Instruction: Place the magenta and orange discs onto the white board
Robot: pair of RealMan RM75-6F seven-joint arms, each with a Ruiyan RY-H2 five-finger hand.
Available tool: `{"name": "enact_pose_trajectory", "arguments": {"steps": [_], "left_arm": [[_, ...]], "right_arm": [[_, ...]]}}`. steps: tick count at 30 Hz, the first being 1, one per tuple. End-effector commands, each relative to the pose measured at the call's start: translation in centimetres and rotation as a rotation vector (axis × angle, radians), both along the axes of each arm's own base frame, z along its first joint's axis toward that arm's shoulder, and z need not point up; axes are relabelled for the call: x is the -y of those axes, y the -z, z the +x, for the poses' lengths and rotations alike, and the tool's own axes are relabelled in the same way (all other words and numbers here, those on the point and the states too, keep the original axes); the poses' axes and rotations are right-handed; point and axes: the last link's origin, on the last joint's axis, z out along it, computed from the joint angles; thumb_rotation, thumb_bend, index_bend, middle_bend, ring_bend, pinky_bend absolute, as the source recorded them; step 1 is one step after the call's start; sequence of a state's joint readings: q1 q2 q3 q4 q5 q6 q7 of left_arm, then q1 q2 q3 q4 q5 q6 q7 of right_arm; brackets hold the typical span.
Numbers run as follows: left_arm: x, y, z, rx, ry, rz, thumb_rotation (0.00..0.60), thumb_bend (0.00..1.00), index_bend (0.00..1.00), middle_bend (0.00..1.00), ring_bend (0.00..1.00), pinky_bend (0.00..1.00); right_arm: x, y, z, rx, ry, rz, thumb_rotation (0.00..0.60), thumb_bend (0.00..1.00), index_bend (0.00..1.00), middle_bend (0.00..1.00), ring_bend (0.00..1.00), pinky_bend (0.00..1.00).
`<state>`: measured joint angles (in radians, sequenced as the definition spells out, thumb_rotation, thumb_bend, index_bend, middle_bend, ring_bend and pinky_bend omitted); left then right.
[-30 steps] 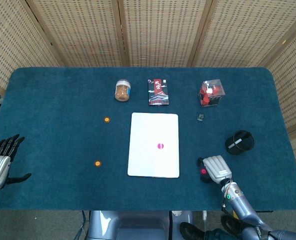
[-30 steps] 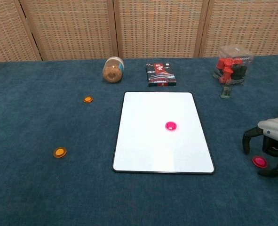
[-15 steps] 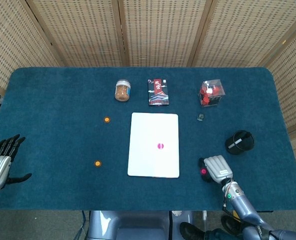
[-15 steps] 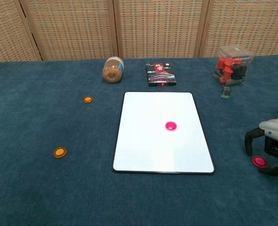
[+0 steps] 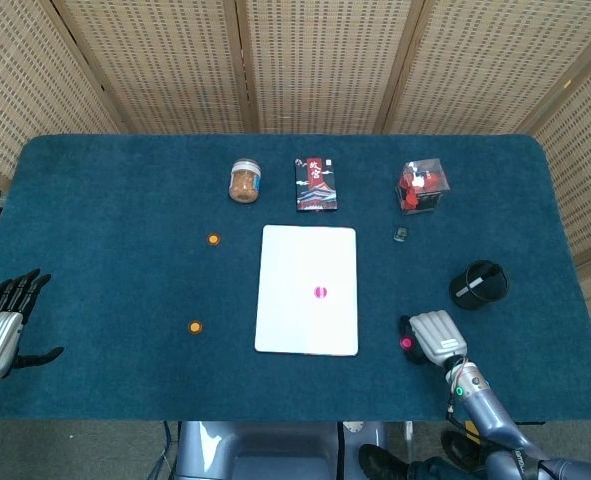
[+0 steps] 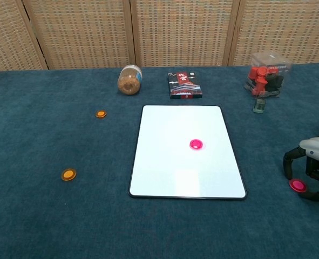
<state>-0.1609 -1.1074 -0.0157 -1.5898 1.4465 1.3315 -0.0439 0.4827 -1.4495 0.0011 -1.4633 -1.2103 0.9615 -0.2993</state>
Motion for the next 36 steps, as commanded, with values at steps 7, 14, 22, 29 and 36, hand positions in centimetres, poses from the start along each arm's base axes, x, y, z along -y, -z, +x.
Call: {"name": "enact_pose_trajectory", "arguments": {"steps": [7, 14, 22, 29, 36], "left_arm": [[0.0, 0.1, 0.0, 0.000, 0.000, -0.003, 0.600, 0.00, 0.00, 0.00, 0.00, 0.00], [0.0, 0.1, 0.0, 0.000, 0.000, -0.004, 0.600, 0.00, 0.00, 0.00, 0.00, 0.00], [0.0, 0.0, 0.0, 0.000, -0.002, -0.003, 0.600, 0.00, 0.00, 0.00, 0.00, 0.00], [0.0, 0.0, 0.0, 0.001, -0.003, -0.004, 0.600, 0.00, 0.00, 0.00, 0.00, 0.00], [-0.1, 0.0, 0.0, 0.003, -0.005, -0.007, 0.600, 0.00, 0.00, 0.00, 0.00, 0.00]], "right_arm": [[0.1, 0.2, -0.3, 0.000, 0.012, 0.007, 0.600, 0.31, 0.51, 0.96, 1.00, 1.00], [0.1, 0.0, -0.3, 0.007, 0.010, 0.000, 0.600, 0.31, 0.53, 0.96, 1.00, 1.00], [0.3, -0.3, 0.5, 0.018, -0.012, -0.007, 0.600, 0.32, 0.53, 0.96, 1.00, 1.00], [1.7, -0.7, 4.9, 0.063, -0.082, -0.013, 0.600, 0.31, 0.53, 0.96, 1.00, 1.00], [3.3, 0.0, 10.4, 0.098, -0.127, 0.004, 0.600, 0.32, 0.53, 0.96, 1.00, 1.00]]}}
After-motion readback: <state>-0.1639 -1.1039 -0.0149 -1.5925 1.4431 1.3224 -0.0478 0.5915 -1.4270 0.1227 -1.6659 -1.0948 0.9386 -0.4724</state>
